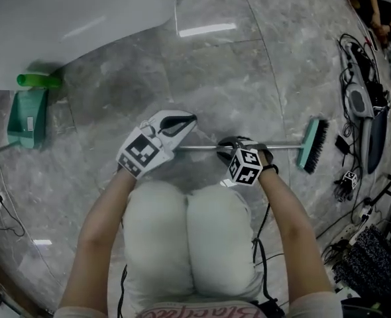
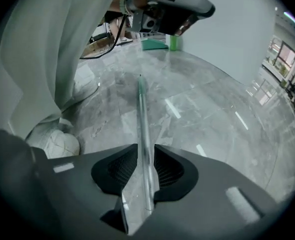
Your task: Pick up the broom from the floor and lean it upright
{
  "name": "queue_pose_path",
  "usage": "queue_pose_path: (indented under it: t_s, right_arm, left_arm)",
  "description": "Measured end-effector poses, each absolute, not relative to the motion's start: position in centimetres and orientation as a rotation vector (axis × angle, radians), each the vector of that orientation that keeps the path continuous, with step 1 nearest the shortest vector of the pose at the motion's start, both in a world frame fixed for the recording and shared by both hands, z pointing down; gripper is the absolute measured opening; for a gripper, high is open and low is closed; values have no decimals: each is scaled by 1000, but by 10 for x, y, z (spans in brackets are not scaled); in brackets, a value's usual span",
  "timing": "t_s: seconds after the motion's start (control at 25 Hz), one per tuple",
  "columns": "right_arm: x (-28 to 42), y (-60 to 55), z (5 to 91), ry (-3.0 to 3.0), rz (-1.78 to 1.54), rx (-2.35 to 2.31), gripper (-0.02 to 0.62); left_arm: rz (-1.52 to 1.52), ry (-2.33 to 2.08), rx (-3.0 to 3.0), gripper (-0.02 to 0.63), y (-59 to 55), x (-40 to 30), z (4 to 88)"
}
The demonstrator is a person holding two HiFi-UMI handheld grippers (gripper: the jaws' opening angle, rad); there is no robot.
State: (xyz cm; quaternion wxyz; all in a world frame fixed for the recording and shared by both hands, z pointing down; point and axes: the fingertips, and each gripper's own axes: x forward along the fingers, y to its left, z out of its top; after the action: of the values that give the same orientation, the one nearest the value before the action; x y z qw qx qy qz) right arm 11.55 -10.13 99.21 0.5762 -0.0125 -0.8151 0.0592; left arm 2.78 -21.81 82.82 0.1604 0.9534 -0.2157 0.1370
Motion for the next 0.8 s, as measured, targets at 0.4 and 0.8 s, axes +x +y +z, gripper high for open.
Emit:
queue_pose_path:
  t_s: [0.4, 0.8]
  right_arm:
    - [117, -100, 1016, -1847, 66, -92, 83]
    - [106, -159, 961, -1986, 64, 79, 81]
  left_arm:
    - [370, -655, 2726, 0, -236, 19, 834]
    - [319, -605, 2809, 0, -256, 20, 787]
